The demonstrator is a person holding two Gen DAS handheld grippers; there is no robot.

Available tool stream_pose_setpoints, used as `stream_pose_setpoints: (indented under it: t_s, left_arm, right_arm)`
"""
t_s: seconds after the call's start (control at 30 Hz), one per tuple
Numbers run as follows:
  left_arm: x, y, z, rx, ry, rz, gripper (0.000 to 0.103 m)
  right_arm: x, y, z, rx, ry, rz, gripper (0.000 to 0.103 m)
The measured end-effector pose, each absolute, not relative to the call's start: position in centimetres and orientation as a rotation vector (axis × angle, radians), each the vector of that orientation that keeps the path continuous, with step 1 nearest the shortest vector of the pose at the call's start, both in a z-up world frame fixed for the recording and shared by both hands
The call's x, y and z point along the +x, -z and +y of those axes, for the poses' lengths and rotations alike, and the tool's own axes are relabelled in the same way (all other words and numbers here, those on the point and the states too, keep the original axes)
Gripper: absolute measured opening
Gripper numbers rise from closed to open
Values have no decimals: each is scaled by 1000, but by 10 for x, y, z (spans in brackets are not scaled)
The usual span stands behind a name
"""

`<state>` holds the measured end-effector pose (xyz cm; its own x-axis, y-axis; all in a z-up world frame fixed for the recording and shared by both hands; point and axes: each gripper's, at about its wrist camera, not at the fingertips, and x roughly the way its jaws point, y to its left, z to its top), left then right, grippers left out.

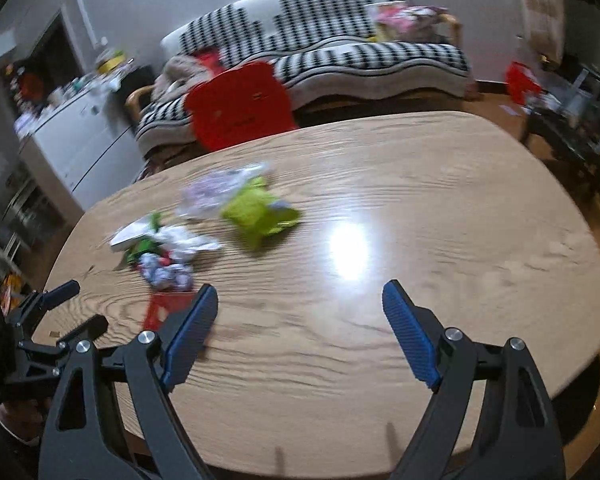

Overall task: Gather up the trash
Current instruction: 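Swing both grippers back over the table toward the remaining trash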

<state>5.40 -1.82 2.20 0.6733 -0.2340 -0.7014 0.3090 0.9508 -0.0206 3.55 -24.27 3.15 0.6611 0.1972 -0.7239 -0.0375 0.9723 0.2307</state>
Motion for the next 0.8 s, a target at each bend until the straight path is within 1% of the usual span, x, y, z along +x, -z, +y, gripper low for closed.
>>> stream_pose_setpoints:
  t_s: [0.1, 0.23, 0.47, 0.63, 0.73, 0.8]
  left_arm:
    - [62, -14, 15, 51, 258, 808, 96]
    - [70, -11, 38, 9, 232, 825, 96]
    - [104, -5, 58, -26, 210, 836, 96]
    - [133, 7, 64, 114, 242, 834, 96]
    - [148, 10, 70, 246, 269, 794, 96]
    - [160, 10, 77, 279, 291, 785, 96]
  right_arm:
    - [51, -22, -213, 186, -189, 856, 81]
    - [66, -15, -185, 132, -218, 867, 81]
    - [86, -6, -183, 104, -202, 871, 81]
    - [105, 1, -191, 107, -198, 894, 81]
    - [112, 4, -193, 102, -214, 907, 81]
    - [116, 8, -193, 66, -226, 912, 81]
